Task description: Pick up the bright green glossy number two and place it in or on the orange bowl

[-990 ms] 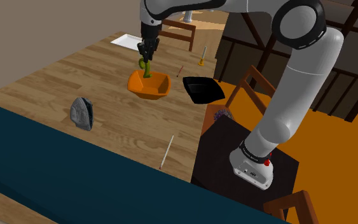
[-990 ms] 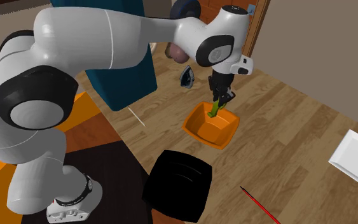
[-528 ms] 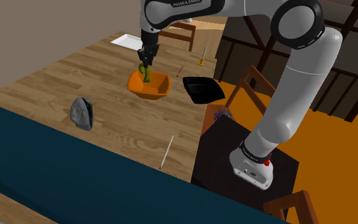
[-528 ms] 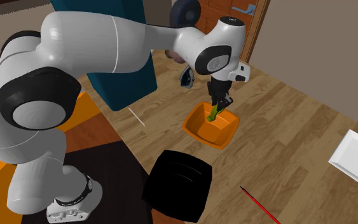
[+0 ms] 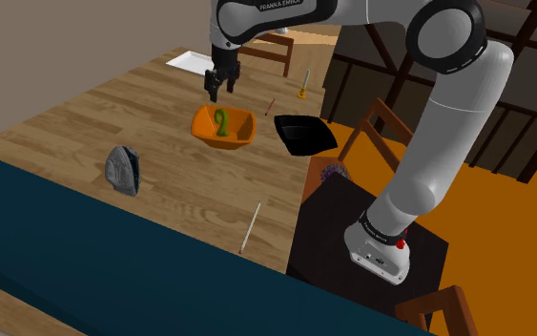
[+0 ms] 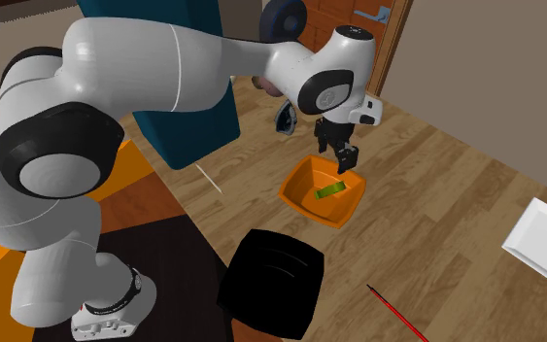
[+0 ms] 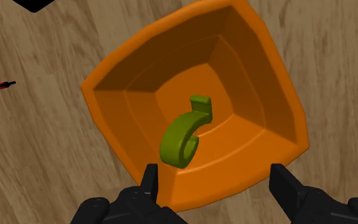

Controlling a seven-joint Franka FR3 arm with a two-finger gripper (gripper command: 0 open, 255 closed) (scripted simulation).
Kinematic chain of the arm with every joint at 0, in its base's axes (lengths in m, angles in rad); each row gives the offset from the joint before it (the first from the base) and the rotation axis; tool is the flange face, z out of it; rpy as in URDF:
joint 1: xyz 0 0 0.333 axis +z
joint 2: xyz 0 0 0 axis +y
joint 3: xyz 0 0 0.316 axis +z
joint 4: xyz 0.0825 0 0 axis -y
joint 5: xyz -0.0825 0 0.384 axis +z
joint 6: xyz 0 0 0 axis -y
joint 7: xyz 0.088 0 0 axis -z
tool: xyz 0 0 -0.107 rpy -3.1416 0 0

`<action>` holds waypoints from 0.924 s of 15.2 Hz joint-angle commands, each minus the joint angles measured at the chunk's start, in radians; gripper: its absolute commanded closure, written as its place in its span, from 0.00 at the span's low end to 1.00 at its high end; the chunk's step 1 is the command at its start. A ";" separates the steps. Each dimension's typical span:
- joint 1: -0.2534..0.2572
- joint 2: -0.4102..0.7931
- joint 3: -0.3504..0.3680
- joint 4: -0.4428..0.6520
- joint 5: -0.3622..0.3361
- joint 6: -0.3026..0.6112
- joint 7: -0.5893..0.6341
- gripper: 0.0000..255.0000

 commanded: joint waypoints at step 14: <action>0.001 -0.025 0.003 0.095 0.009 -0.118 -0.007 0.00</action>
